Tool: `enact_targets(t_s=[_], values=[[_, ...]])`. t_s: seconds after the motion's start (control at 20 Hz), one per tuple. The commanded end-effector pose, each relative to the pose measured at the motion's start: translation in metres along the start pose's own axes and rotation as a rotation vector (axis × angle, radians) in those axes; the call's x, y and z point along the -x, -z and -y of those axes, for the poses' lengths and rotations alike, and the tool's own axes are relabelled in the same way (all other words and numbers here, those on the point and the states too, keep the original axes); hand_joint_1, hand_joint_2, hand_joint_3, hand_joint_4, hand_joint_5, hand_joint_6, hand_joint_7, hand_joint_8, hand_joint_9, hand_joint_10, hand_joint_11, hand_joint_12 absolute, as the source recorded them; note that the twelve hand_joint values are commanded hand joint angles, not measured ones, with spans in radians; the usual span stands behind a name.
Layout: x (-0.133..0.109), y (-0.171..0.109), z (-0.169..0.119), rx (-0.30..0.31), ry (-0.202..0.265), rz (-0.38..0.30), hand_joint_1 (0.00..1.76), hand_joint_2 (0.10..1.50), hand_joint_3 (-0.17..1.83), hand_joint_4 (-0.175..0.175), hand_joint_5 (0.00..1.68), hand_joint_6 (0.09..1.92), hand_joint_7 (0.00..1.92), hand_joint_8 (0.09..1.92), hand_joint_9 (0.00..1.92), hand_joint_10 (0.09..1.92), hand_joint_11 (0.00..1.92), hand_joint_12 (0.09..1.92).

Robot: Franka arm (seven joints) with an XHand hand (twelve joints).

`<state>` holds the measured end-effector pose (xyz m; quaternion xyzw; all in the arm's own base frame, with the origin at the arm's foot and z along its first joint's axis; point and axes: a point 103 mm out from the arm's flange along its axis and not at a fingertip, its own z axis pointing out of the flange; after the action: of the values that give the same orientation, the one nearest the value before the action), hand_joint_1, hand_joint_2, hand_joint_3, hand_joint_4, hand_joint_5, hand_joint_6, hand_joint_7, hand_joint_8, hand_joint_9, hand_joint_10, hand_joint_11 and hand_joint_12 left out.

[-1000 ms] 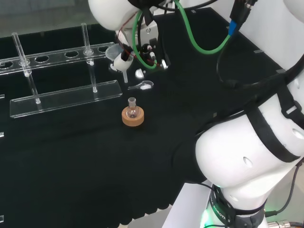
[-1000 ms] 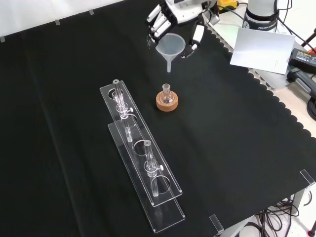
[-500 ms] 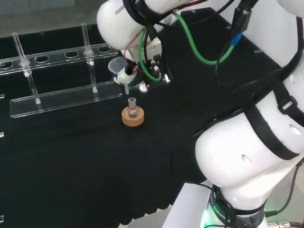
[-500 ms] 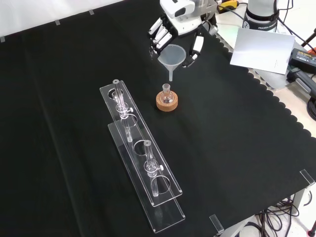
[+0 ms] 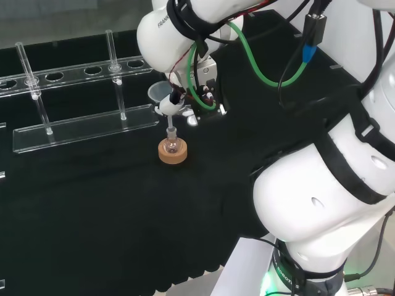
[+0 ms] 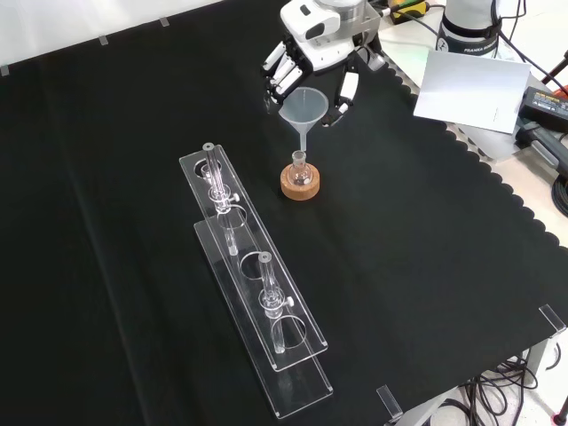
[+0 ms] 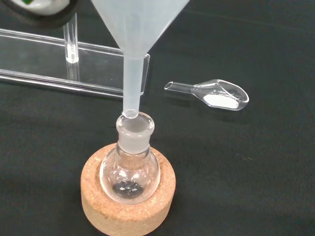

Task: Place the funnel on the round-bottom flask.

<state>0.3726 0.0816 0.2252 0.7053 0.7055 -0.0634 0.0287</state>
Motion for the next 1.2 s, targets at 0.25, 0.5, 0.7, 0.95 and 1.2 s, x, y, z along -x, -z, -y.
enact_targets(t_s=[0.25,0.5,0.7,0.95,1.2], values=[[0.002,-0.014,-0.004,0.006,0.006,-0.002,0.85,0.7,0.58,-0.034,0.62,0.53,0.74,0.67,0.99,0.42,0.63,1.27],[0.004,-0.02,-0.005,0.004,0.01,-0.007,0.85,0.7,0.58,-0.035,0.63,0.54,0.75,0.67,1.0,0.42,0.64,1.26],[0.005,-0.024,-0.005,0.014,0.011,-0.016,0.85,0.7,0.58,-0.036,0.63,0.54,0.75,0.67,1.0,0.42,0.64,1.26],[0.005,-0.03,-0.004,0.008,0.012,-0.018,0.85,0.7,0.58,-0.037,0.64,0.55,0.75,0.67,1.0,0.43,0.65,1.26],[0.002,-0.04,-0.003,0.003,0.02,-0.02,0.85,0.7,0.58,-0.038,0.64,0.56,0.75,0.68,1.0,0.43,0.65,1.26]])
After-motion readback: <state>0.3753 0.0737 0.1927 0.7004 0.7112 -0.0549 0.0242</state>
